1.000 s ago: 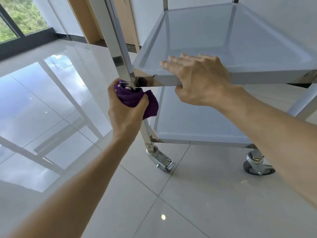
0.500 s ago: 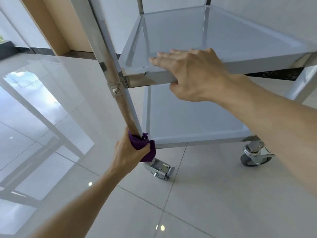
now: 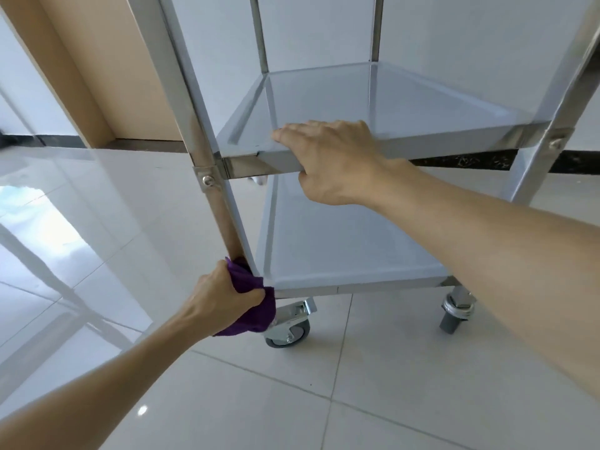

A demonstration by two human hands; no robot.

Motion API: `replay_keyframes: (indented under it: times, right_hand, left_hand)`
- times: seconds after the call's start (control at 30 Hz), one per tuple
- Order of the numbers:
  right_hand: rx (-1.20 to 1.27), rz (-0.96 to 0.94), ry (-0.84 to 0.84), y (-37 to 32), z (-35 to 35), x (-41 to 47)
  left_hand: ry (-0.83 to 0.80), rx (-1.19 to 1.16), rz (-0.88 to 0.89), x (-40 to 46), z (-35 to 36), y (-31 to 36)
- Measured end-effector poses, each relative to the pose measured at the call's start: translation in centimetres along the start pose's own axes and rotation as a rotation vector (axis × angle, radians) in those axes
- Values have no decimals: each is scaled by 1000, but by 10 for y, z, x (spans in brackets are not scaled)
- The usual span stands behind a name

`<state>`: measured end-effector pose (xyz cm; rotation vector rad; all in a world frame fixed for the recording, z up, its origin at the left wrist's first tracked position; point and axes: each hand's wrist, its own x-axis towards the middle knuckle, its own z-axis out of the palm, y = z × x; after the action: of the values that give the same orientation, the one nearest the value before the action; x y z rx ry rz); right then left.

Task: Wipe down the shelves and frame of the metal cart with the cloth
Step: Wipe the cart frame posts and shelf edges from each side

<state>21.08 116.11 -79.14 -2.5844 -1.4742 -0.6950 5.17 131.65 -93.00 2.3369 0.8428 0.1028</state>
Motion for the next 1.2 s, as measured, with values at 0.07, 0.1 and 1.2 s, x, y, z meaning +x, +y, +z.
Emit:
replay_keyframes:
  times: [0.07, 0.1, 1.2]
  right_hand:
    - [-24, -26, 16, -18, -1, 0]
    - [-34, -41, 23, -24, -1, 0]
    - [232, 261, -541, 44, 167, -178]
  left_hand:
    - [-27, 181, -16, -9, -24, -1]
    - [-36, 251, -9, -13, -35, -1]
    - [155, 972, 714, 40, 69, -13]
